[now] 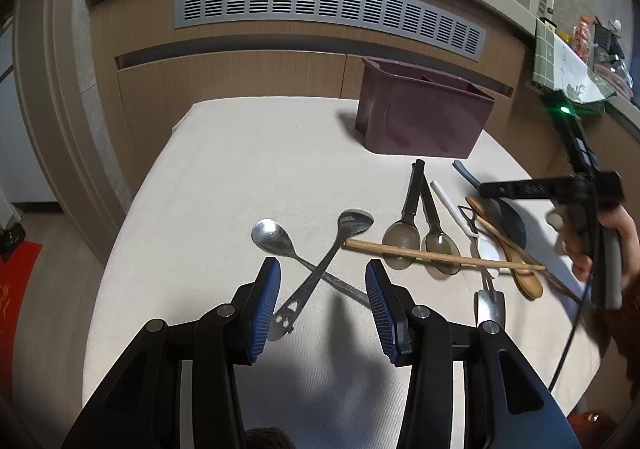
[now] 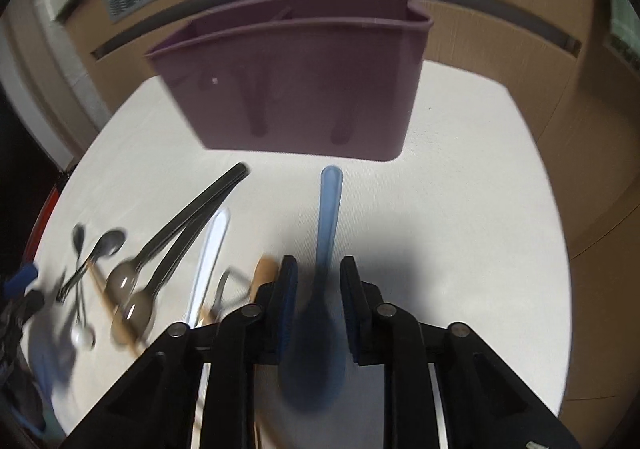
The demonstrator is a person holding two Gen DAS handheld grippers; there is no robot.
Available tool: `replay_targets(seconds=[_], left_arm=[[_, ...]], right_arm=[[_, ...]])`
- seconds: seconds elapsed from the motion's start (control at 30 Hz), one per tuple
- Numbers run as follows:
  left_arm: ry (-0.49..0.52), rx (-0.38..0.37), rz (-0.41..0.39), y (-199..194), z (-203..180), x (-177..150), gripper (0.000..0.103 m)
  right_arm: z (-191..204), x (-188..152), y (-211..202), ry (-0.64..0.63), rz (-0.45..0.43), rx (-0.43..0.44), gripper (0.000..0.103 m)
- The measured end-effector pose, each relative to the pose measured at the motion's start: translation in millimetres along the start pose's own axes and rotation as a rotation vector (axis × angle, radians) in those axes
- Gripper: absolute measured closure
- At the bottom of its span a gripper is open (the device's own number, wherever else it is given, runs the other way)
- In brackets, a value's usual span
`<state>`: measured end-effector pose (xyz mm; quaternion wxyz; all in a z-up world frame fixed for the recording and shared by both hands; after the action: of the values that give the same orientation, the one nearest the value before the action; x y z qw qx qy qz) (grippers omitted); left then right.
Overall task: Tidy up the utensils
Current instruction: 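Grasp the white ball-handled steel spoon with the left tool while the right tool lifts the blue spoon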
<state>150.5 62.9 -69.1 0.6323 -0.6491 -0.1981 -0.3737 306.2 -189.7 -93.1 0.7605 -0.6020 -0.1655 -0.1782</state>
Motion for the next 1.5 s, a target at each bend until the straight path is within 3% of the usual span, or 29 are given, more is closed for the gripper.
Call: replay_targets(seconds=[0.17, 0.27, 0.43, 0.5, 0.63, 0.7, 0.87, 1.07, 1.17, 1.37, 1.43, 1.5], left_arm=[[0.006, -0.016, 0.026, 3, 0, -4, 0.057], [-0.076, -0.062, 0.039, 3, 5, -12, 0.057], [-0.115, -0.145, 0.002, -1, -26, -11, 0.057], [-0.07, -0.103, 0.013, 2, -48, -5, 0.057], [0.094, 0.12, 0.068, 18, -76, -1, 0.057], [0.139, 0.177, 0.092, 25, -78, -3, 0.057], [0.088, 0.167, 0.107, 19, -50, -19, 0.057], [-0.084, 0.125, 0.114, 7, -5, -46, 0.057], [-0.11, 0.121, 0.107, 5, -2, -47, 0.057], [-0.095, 0.185, 0.125, 10, -10, -44, 0.058], [-0.084, 0.195, 0.116, 10, -13, -42, 0.063], [-0.071, 0.195, 0.094, 7, -14, -39, 0.08]], right_arm=[[5, -7, -18, -0.048, -0.076, 0.029, 0.096], [-1, -19, -42, -0.032, -0.141, 0.042, 0.096], [-14, -36, -67, 0.002, -0.202, 0.062, 0.096], [-21, -44, -73, 0.015, -0.209, 0.066, 0.096], [-23, -46, -77, 0.039, -0.217, 0.066, 0.096], [-25, -49, -78, 0.039, -0.22, 0.065, 0.096], [-26, -54, -81, 0.022, -0.234, 0.047, 0.096], [-19, -53, -84, 0.01, -0.252, 0.059, 0.096], [-14, -52, -85, -0.003, -0.265, 0.059, 0.096], [-11, -53, -88, -0.023, -0.285, 0.052, 0.096], [-11, -52, -87, -0.022, -0.285, 0.053, 0.096], [-12, -51, -85, -0.019, -0.284, 0.052, 0.096]])
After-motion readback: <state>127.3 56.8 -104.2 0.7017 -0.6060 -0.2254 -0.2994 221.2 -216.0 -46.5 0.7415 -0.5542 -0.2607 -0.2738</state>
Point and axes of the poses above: each gripper's, at about its wrist camera, not at the fingertips, and y roughly the way its jaws point, z to its left, x to its top, the point moved 4 cm from there along y, roughly the way its jaws point, and after that the axes turned 15 degrees about y, right-handed, at the moved point
